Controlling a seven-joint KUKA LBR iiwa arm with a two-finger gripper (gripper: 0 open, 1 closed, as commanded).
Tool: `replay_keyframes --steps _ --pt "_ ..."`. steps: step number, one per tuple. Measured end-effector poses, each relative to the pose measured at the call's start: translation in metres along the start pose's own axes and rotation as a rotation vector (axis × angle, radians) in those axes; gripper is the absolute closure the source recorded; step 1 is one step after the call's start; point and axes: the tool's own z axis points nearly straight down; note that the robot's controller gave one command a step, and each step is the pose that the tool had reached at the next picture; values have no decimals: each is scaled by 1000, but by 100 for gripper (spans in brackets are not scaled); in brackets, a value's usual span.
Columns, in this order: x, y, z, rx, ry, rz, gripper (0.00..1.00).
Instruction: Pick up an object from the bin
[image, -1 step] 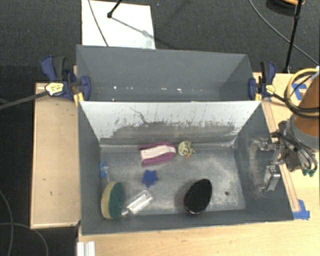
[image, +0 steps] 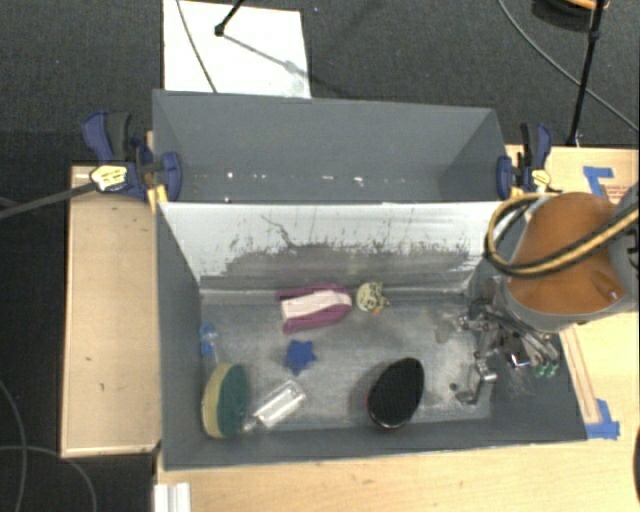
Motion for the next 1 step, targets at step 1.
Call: replay_keyframes --steps 1 --pt "-1 40 58 -1 -1 116 0"
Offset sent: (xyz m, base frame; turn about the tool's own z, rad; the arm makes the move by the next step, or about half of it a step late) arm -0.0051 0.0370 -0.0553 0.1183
